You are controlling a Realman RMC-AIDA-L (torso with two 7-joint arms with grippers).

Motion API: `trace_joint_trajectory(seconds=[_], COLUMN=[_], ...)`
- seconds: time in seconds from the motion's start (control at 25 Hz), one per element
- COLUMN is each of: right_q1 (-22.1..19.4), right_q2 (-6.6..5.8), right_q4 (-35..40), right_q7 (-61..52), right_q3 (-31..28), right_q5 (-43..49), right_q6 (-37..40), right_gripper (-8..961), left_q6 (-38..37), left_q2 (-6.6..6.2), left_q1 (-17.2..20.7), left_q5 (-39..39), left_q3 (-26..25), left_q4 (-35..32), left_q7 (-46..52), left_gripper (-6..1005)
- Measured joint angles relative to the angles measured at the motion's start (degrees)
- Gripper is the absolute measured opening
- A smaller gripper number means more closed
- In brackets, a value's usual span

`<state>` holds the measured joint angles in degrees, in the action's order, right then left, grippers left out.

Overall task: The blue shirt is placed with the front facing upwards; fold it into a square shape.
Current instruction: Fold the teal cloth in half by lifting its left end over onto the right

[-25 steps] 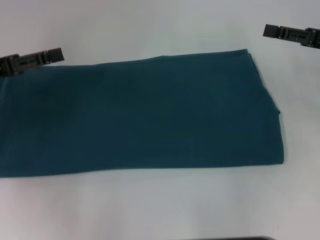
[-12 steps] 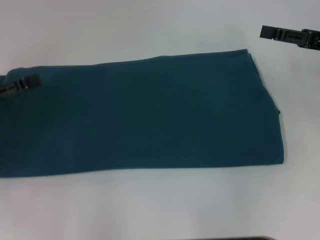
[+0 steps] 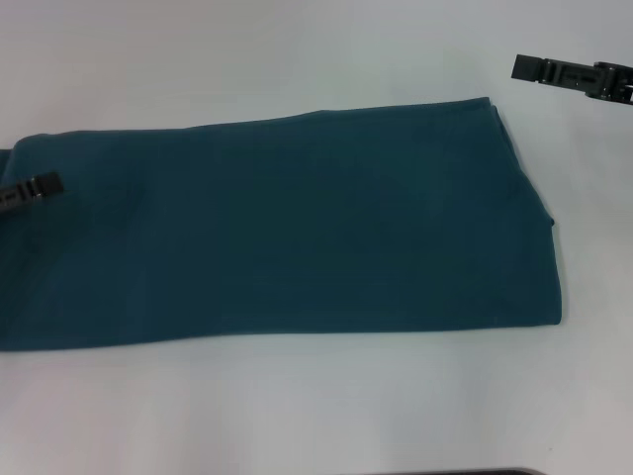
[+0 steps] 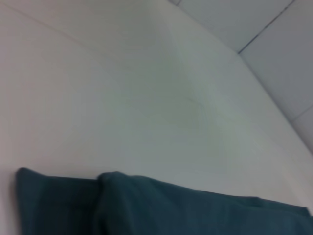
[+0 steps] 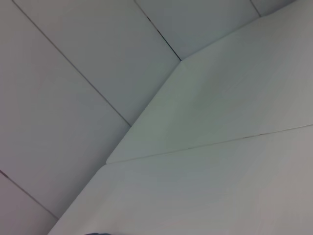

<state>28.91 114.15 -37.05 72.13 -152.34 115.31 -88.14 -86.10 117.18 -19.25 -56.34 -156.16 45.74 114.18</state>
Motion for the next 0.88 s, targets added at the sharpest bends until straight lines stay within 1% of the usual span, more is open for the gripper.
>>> trace_joint_trajectory(seconds=[0.28, 0.64, 0.88], right_q1=[-0.1, 0.0, 0.0], right_q2=[0.02, 0.08, 0.10], right_q4=[0.3, 0.4, 0.4], right_q7=[0.0, -0.1, -0.1], right_q3=[-0.1, -0.1, -0.1], right_q5=[-0.4, -0.6, -0.6], right_q6=[-0.3, -0.4, -0.4], right_gripper=[718, 718, 717], left_q6=[5.1, 7.6, 9.1], left_q2=[0.57, 0.79, 0.87], left_q1=[-0.3, 0.0, -0.2], left_q5=[1.7, 1.7, 1.8], left_q3=[0.4, 0.7, 2.4], left_q4=[-0.2, -1.2, -2.2], left_q7=[0.1, -0.1, -0.2], left_gripper=[874, 875, 875])
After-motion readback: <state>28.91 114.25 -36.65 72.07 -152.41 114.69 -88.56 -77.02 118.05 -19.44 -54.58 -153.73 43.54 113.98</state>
